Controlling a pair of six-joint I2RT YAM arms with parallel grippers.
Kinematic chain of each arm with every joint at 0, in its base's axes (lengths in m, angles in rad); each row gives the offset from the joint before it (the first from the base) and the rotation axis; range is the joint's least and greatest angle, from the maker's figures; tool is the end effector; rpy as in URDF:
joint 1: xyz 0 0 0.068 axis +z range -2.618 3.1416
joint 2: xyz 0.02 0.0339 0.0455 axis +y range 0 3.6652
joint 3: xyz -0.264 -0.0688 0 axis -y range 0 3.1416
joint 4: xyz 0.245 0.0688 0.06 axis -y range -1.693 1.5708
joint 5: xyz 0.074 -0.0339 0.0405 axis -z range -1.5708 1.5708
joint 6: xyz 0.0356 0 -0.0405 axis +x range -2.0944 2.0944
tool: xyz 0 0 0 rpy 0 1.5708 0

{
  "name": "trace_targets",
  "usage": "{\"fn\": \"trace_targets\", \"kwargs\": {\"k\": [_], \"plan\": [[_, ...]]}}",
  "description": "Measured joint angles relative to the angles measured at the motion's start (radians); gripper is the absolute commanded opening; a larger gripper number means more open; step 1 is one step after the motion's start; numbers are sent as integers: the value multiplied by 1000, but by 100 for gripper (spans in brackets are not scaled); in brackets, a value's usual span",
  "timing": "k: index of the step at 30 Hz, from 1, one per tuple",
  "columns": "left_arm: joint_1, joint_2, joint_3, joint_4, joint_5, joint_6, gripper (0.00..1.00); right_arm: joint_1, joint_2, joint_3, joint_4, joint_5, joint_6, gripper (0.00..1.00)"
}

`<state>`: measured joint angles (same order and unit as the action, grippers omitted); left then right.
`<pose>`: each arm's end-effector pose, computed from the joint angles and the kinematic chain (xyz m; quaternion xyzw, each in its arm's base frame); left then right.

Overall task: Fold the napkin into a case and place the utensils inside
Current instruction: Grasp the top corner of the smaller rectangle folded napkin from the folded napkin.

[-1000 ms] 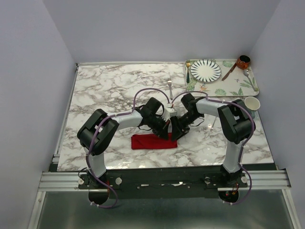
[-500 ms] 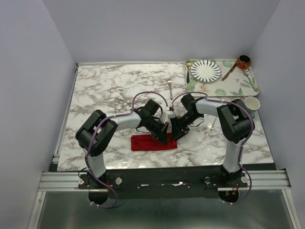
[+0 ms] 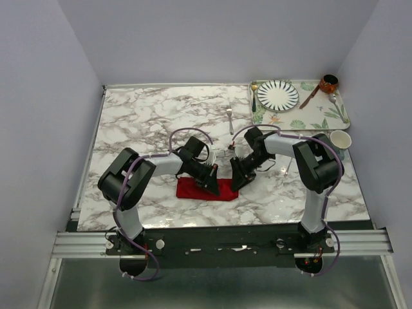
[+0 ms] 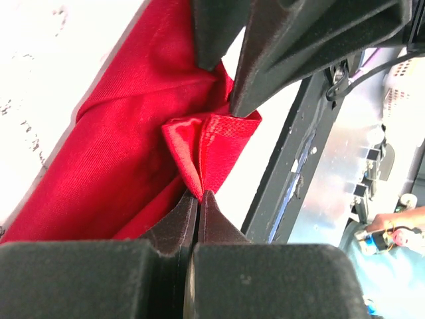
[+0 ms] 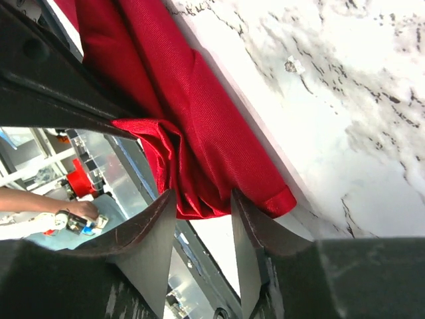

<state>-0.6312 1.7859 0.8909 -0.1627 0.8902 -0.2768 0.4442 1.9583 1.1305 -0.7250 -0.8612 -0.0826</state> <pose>0.2450 -0.2134 0.1338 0.2614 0.8401 -0.4747 0.0232 0.2877 0.1668 0.1209 0.2402 -0.8764 -0.4121 0.0670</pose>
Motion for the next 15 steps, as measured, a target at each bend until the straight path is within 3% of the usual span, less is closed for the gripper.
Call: {"fn": "trace_targets", "kwargs": {"k": [9, 15], "plan": [[3, 47, 19, -12, -7, -13, 0, 2, -32, -24, 13, 17, -8, 30], [3, 73, 44, -27, 3, -21, 0, 4, -138, -29, 34, 66, -5, 23]]}}
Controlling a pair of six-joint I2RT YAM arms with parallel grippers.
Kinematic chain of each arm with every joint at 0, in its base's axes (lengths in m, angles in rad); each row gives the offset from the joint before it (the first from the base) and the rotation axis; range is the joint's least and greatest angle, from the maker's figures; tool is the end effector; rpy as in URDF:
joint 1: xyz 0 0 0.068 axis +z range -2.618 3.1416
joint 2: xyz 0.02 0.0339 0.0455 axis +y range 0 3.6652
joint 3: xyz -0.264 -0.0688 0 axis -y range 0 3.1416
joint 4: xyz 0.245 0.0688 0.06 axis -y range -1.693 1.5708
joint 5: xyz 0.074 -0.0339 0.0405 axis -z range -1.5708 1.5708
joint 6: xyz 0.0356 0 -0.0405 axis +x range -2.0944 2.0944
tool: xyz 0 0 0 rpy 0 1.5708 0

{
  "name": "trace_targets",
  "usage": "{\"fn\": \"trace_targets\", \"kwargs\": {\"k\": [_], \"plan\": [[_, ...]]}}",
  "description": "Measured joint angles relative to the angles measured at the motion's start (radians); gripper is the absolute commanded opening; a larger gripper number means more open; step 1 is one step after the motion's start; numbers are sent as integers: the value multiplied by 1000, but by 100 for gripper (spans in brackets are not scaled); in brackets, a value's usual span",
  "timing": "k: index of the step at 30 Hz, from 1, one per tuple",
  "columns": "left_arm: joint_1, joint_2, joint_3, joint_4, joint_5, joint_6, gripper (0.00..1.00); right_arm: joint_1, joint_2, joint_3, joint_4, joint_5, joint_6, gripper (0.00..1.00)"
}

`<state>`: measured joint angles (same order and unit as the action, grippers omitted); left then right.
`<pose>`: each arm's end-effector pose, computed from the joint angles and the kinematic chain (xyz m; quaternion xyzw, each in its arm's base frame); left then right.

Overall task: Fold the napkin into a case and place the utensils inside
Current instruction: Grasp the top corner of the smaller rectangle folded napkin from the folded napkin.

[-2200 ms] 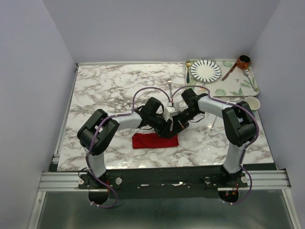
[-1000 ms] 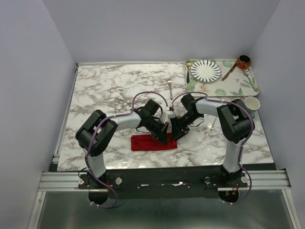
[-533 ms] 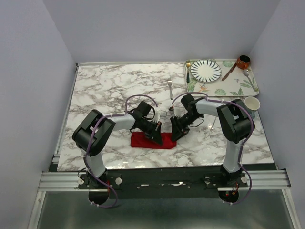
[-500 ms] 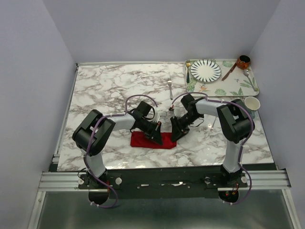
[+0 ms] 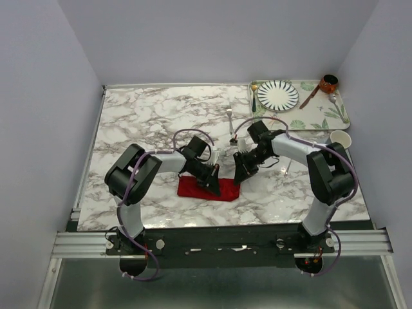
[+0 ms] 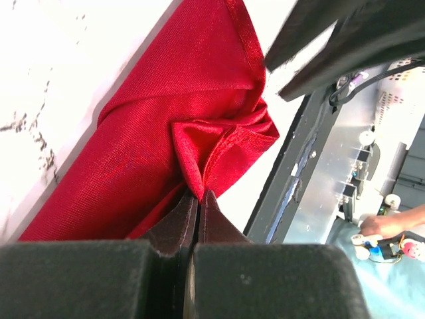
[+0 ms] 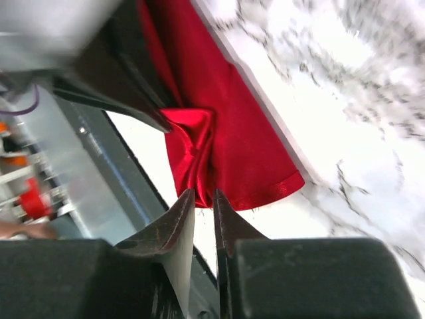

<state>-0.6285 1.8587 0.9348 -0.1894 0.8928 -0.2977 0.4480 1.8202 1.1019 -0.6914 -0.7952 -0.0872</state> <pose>0.2531 -0.2182 0.1209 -0.2412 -0.8504 0.4676 0.0048 0.2819 0.1637 0.1556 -0.2730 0.8781 0.3930 0.0037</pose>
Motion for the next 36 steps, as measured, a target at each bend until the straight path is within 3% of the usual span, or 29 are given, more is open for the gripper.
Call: {"fn": "trace_targets", "kwargs": {"k": [11, 28, 33, 36], "plan": [[11, 33, 26, -11, 27, -6, 0, 72, -136, -72, 148, 169, 0, 26], [33, 74, 54, -35, 73, -20, 0, 218, -155, -88, 194, 461, -19, 32], [33, 76, 56, -37, 74, -21, 0, 227, -123, -74, 190, 500, -19, 21], [33, 76, 56, -37, 74, -21, 0, 228, -117, -69, 186, 514, -21, 1]]}}
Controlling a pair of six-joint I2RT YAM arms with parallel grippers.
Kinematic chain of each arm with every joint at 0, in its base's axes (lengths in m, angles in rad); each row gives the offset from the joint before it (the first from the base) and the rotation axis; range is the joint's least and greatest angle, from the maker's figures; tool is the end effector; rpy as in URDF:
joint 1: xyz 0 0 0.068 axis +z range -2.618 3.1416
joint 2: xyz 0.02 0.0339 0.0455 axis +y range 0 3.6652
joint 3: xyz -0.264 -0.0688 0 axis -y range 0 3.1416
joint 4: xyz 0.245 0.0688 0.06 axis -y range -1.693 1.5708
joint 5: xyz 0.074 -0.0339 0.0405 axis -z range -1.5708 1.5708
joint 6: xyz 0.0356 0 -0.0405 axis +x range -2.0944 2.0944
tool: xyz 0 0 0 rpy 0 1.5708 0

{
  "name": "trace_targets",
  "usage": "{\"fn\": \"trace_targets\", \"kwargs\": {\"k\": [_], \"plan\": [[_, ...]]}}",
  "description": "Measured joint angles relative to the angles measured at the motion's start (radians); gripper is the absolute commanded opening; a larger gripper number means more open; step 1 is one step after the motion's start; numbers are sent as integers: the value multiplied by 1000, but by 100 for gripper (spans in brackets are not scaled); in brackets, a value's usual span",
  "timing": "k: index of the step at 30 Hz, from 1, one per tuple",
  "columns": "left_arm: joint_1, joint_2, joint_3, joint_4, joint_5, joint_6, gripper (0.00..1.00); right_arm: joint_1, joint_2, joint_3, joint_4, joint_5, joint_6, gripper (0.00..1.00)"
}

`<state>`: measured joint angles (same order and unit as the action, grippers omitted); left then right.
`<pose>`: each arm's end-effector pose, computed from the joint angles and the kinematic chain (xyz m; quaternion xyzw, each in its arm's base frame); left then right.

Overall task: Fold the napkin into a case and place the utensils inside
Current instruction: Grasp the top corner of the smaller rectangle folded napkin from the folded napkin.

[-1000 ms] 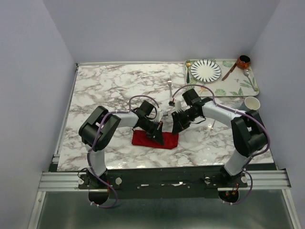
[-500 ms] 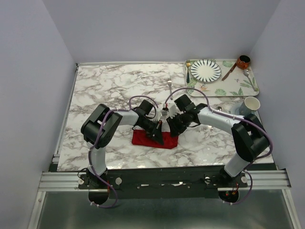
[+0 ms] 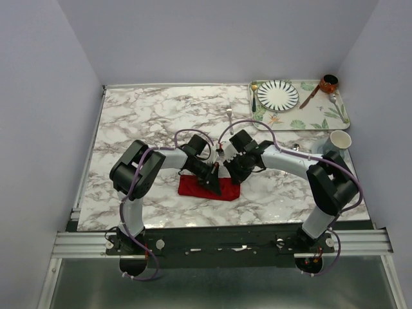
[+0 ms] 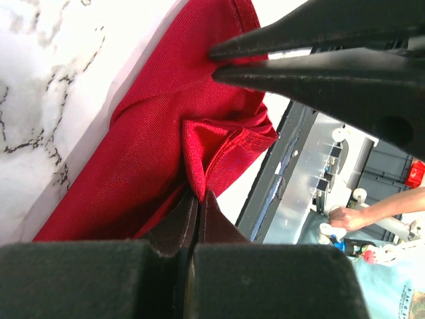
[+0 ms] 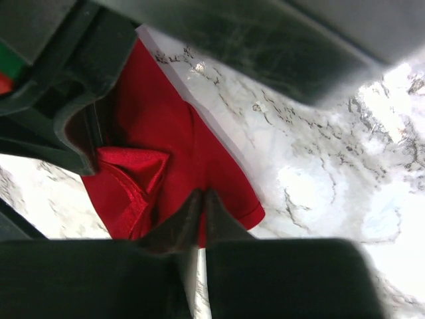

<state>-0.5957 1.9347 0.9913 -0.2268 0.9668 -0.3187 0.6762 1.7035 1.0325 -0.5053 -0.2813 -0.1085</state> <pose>0.2676 -0.2168 0.1103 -0.2114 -0.8466 0.4865 0.0430 0.2479 0.2115 0.1699 -0.3966 0.8866 0.1863 0.1478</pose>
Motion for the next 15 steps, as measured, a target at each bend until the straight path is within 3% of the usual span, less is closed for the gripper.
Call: {"fn": "trace_targets", "kwargs": {"k": [15], "plan": [[1, 6, 19, -3, 1, 0, 0, 5, -17, 31, -29, -1, -3, 1]]}}
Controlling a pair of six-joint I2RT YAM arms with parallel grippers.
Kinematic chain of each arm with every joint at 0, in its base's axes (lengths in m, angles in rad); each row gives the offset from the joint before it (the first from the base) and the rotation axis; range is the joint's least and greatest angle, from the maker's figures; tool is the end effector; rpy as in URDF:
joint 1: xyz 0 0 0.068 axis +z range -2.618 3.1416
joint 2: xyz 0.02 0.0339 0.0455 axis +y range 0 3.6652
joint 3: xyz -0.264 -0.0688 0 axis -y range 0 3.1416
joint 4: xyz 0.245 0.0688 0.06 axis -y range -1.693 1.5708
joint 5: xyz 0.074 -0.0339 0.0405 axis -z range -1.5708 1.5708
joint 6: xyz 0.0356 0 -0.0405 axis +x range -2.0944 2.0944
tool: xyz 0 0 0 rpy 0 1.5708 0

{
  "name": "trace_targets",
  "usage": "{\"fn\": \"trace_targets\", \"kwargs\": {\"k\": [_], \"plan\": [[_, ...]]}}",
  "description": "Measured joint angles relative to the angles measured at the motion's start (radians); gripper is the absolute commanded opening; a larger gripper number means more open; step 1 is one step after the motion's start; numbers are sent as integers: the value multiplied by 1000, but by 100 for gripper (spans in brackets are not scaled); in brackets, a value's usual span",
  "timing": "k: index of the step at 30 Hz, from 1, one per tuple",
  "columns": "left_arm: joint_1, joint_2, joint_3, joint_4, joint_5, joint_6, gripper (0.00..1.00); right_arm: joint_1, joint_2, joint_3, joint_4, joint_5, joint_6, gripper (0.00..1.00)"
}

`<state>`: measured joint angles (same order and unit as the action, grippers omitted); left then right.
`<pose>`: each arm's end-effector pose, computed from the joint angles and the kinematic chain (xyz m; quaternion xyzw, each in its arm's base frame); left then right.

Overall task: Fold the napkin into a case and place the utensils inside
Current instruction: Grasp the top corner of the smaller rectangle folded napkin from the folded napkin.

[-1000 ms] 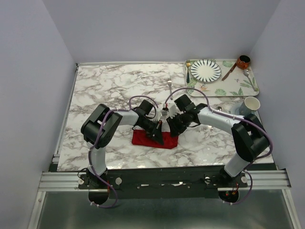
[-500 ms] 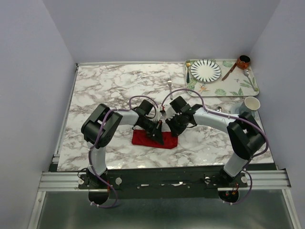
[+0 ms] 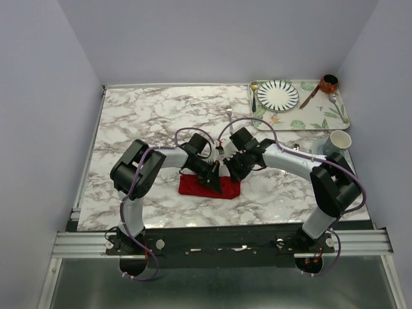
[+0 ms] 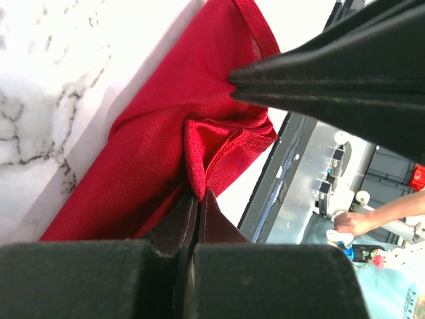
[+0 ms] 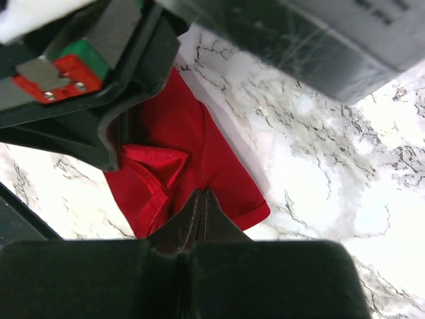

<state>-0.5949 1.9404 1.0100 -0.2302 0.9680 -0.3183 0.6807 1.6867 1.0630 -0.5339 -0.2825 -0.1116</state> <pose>0.2713 -0.2190 0.1127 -0.2133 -0.8452 0.4884 0.0391 0.2486 0.2141 0.1823 -0.4005 0.8828 0.1893 0.1562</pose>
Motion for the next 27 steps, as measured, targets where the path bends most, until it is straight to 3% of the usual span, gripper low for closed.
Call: {"fn": "trace_targets", "kwargs": {"k": [27], "plan": [[7, 73, 111, -72, -18, 20, 0, 0, -39, 0, -2, 8, 0, 1]]}}
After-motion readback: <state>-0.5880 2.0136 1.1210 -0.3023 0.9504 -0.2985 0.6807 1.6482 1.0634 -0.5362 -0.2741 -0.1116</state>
